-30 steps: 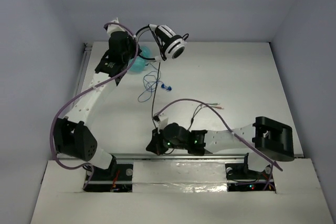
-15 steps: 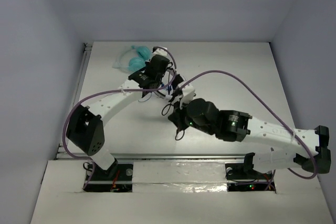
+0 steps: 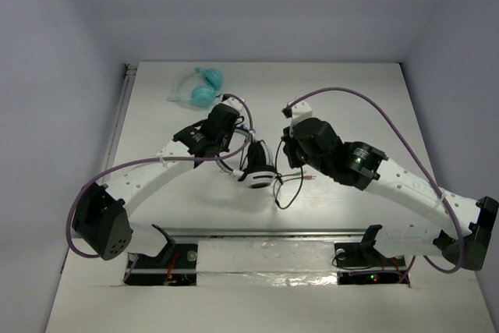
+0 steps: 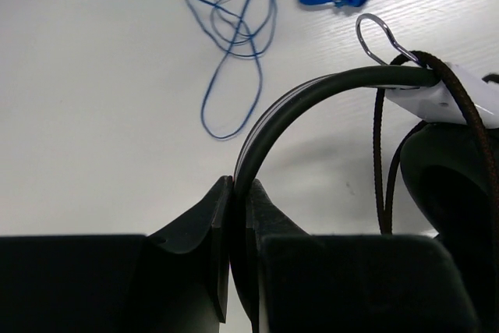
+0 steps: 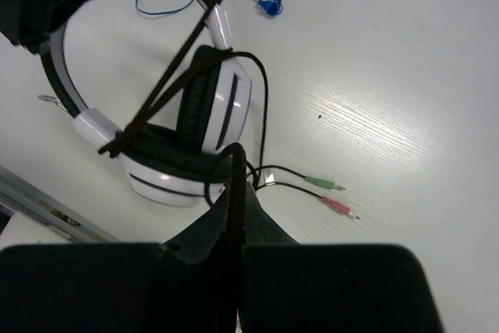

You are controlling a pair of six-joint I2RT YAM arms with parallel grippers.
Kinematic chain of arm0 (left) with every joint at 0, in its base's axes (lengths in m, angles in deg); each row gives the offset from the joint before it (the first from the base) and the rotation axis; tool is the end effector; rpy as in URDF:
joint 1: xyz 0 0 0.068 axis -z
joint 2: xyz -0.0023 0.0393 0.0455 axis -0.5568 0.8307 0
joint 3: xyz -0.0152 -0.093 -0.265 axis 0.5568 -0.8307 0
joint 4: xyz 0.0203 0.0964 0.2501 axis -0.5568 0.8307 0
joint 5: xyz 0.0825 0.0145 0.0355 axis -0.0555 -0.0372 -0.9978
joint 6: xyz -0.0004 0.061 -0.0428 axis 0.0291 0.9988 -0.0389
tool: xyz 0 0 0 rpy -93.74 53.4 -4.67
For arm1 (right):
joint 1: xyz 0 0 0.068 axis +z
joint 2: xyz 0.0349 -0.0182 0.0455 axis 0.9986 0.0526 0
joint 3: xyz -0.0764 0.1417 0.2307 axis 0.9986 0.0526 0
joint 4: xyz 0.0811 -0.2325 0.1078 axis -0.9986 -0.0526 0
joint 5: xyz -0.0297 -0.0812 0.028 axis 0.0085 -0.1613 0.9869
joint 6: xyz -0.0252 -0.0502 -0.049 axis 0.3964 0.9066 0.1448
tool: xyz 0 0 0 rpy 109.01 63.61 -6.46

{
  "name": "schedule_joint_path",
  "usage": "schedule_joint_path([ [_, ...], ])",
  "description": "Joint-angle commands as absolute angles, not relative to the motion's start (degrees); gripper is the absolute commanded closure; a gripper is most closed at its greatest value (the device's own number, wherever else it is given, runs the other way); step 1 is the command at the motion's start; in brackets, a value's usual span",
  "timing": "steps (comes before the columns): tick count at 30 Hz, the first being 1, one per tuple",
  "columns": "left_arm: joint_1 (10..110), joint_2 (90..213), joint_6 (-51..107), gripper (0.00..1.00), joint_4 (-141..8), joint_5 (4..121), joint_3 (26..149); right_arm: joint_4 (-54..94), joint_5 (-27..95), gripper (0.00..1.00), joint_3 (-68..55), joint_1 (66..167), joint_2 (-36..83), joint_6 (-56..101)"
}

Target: Wrap the headphones

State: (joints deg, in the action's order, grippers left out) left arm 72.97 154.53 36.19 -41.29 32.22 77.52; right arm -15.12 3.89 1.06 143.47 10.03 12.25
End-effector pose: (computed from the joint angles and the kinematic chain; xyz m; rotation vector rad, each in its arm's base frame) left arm 0.2674 -0.1871 0.2839 0.4783 2.1488 0.0259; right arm 0.1730 0.2176 0.3498 -0.5174 2.0915 0.3200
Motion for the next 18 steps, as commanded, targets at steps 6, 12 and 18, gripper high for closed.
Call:
schedule_joint_path([
  [6,66.6,155.2,26.1,1.0,-47.1,44.6,88.8,-15.2,19.3,1.0,-1.7,143.9,8.1,15.2],
  [12,65.3,162.5,19.5,1.0,-51.5,52.0,97.5,-10.7,24.4,1.0,3.8,146.3,6.2,11.8],
  [18,68.7,167.6,19.4,1.0,-53.6,51.8,99.4,-8.9,25.9,1.0,0.4,151.1,11.0,12.0],
])
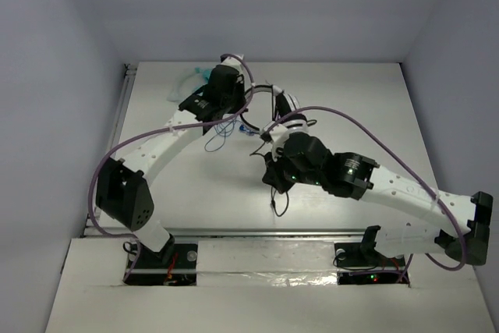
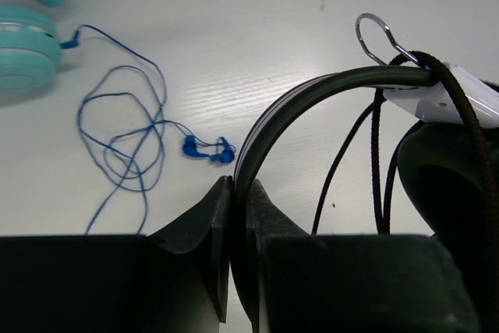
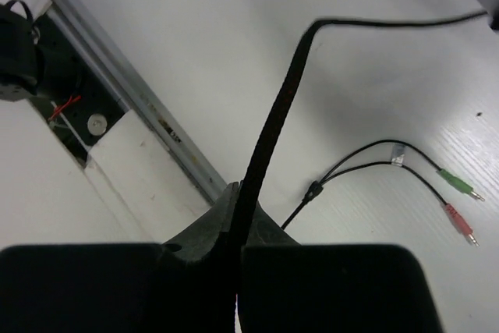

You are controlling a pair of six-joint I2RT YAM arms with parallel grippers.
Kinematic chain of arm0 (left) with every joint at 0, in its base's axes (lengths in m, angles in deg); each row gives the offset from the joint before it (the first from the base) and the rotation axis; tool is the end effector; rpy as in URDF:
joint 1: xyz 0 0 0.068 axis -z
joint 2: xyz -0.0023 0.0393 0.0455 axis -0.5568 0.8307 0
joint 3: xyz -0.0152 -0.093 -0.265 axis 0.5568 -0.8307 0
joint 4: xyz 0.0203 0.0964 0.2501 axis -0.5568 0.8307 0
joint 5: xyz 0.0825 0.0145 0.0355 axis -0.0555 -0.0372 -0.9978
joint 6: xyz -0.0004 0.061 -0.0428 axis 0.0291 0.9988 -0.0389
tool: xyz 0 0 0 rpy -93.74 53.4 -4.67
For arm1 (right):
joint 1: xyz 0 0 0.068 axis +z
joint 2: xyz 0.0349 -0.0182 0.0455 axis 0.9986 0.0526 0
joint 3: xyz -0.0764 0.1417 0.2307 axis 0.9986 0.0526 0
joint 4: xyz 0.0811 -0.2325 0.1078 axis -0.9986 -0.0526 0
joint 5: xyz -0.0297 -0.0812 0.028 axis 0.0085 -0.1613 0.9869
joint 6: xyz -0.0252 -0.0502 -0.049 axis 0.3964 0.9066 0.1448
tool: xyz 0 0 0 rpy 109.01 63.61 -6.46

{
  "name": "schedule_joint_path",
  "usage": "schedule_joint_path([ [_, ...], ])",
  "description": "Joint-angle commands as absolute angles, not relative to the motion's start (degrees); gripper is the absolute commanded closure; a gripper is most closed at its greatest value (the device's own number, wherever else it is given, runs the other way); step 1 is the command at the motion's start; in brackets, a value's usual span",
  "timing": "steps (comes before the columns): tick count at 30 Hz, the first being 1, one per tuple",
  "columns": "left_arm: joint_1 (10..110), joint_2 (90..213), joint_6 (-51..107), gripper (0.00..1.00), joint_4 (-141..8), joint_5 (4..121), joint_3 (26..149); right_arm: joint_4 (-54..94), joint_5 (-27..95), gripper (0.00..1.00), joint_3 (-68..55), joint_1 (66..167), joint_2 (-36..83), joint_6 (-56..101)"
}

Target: Wrap the headphones

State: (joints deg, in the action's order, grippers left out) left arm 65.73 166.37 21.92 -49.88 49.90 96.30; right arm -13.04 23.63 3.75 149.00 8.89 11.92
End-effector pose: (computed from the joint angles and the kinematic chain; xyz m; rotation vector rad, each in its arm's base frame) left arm 0.3456 -0.2092 0.3497 0.1974 2.0111 -0.4777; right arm 0.1332 0.2441 0.3391 -0.8389 2.1163 0.7159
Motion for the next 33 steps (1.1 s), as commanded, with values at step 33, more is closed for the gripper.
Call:
schedule_joint_path([
  [33,75.6,151.8,36.5,1.0,-45.8,51.3,79.5,-26.4,12.1,1.0,-11.7,143.7,4.3,17.9],
])
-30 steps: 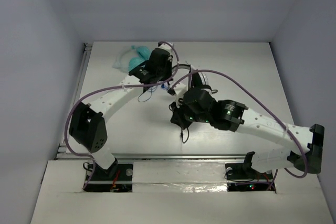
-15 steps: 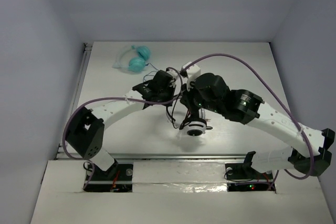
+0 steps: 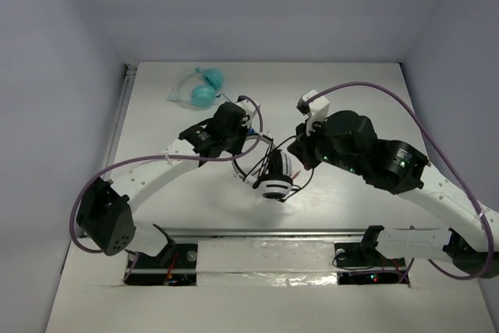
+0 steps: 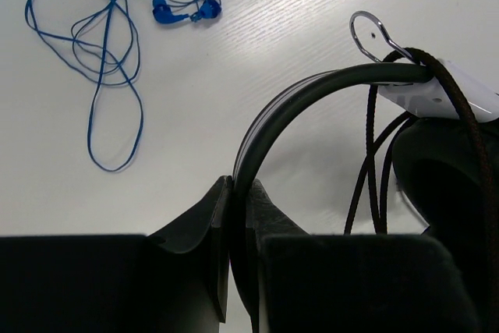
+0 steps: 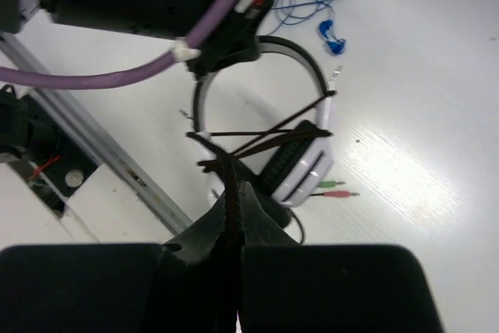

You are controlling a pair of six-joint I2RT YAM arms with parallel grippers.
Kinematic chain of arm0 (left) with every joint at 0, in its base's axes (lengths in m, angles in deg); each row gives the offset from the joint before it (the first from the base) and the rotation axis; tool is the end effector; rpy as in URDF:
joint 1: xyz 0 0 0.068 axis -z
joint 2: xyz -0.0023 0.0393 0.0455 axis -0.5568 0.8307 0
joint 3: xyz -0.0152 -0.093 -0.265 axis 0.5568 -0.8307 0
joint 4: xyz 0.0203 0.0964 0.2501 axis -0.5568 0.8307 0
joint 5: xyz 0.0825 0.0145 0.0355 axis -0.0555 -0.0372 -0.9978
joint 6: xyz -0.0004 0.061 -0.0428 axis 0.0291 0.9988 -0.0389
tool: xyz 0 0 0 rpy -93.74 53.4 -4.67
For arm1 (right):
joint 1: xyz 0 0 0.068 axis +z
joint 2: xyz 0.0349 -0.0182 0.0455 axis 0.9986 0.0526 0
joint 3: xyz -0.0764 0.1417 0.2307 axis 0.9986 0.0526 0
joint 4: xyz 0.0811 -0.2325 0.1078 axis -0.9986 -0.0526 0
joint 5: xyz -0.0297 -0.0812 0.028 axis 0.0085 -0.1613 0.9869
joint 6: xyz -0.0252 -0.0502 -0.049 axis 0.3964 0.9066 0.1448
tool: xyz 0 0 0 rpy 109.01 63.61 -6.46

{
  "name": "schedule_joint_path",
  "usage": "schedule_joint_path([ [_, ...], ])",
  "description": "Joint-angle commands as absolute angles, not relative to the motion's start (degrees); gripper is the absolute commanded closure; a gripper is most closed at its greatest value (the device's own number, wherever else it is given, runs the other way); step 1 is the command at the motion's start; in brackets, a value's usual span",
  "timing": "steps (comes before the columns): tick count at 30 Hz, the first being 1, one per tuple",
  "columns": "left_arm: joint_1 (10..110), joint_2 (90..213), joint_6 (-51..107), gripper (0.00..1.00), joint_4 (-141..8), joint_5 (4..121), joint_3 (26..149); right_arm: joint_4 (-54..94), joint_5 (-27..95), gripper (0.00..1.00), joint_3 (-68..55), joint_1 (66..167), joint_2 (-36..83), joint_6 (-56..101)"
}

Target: Wrap the headphones

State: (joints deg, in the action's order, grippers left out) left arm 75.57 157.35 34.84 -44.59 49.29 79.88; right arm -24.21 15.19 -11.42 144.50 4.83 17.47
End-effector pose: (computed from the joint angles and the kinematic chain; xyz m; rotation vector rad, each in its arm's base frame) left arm 0.2621 -0.2263 0.2868 0.6585 2.1317 -0.3501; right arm 0.1380 0.1939 0.4286 -0.6910 1.9592 0.5577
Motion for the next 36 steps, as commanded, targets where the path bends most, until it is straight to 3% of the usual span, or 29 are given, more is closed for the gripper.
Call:
schedule_joint_path([
  [1,75.6,151.3,36.6,1.0,-45.8,51.8,78.6,-26.8,9.8,1.0,-11.8,142.9,4.6,17.7],
  [4,75.6,149.3,36.6,1.0,-45.5,51.0,77.7,-26.9,8.1,1.0,-10.0,141.1,3.5,16.9],
  [15,70.3,142.0,36.6,1.0,-47.9,66.0,75.8,-18.2,0.9,1.0,-2.9,133.0,5.4,13.3],
  [25,63.1,139.6,31.5,1.0,-52.8,83.8,81.5,7.4,10.8,1.0,11.4,131.9,3.7,9.8],
  [30,59.2,141.3,27.1,1.0,-57.7,93.0,85.6,26.1,22.0,1.0,21.3,131.3,2.0,6.7],
  [36,58.7,144.2,22.0,1.0,-60.3,88.0,92.6,39.7,29.7,1.0,26.7,130.1,6.8,2.6],
])
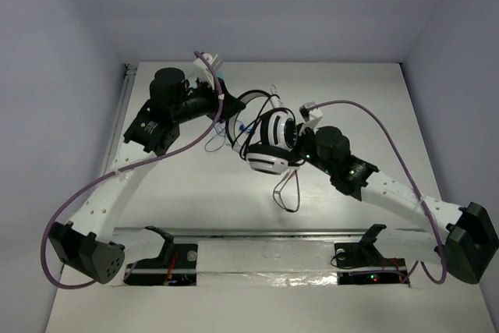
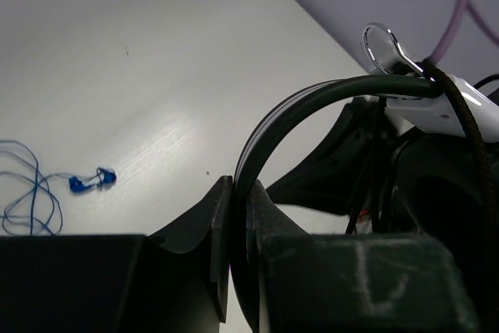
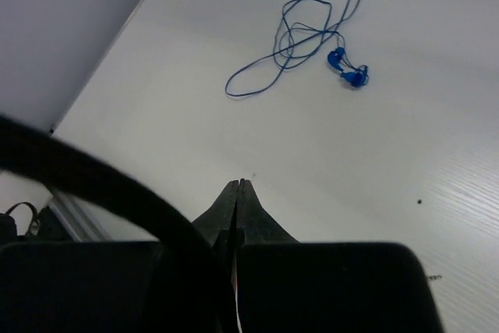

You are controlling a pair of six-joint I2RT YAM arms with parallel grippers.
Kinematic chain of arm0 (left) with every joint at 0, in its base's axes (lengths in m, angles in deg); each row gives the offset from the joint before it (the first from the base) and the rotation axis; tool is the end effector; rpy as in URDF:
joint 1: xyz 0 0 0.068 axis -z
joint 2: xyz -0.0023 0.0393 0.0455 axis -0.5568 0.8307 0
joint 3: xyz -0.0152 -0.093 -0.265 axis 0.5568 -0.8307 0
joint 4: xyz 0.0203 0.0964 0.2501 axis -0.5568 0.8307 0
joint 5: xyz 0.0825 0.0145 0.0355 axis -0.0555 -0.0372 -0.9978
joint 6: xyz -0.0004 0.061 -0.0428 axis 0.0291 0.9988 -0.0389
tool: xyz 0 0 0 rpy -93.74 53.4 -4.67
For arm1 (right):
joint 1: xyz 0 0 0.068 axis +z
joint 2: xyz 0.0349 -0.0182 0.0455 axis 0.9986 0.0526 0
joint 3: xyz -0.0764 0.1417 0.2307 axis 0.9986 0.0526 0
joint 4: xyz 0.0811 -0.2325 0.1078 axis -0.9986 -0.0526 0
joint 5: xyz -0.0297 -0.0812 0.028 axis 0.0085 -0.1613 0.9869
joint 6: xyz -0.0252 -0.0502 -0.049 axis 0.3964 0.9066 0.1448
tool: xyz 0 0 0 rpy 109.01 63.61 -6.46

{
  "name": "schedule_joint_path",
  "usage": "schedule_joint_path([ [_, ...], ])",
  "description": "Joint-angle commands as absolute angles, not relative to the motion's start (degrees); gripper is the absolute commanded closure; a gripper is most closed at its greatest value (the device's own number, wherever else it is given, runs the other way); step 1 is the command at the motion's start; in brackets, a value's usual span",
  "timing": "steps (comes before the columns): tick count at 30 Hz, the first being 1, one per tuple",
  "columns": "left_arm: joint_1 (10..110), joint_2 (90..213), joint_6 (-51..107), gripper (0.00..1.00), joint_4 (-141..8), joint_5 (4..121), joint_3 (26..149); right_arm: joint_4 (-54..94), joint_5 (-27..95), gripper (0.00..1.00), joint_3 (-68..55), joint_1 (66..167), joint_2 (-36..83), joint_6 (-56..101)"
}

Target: Wrap the headphones

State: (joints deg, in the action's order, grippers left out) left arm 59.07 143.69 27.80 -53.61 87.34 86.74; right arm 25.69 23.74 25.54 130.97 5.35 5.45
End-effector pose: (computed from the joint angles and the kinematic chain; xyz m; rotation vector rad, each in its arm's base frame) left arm 0.2466 -0.1538 0.4267 0.6431 1.6505 -0.9608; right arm 0.2086 0.1972 0.2937 -0.2992 1.8734 0.7839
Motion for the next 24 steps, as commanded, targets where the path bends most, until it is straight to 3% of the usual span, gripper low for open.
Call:
schedule_joint_path([
  [1,58.7,144.5,22.7,1.0,-57.3,85.7,95.6,40.7,29.8,1.0,27.3,130.1,6.8,2.0],
  [7,56.7,146.2,17.7,1.0,-60.7,85.5,99.8,53.0,37.4,0.98,32.4,129.5,10.8,-2.5],
  [11,56.7,148.1,12.7,1.0,-63.9,86.7,102.0,58.9,43.3,0.84,32.9,129.5,15.7,-3.8],
  [16,56.7,150.4,11.2,1.0,-63.2,86.4,107.2,62.5,41.0,0.68,33.4,129.5,20.1,-3.7],
  [24,56.2,151.9,9.5,1.0,-63.1,84.9,110.5,74.1,39.3,0.61,34.9,129.5,32.3,-6.2],
])
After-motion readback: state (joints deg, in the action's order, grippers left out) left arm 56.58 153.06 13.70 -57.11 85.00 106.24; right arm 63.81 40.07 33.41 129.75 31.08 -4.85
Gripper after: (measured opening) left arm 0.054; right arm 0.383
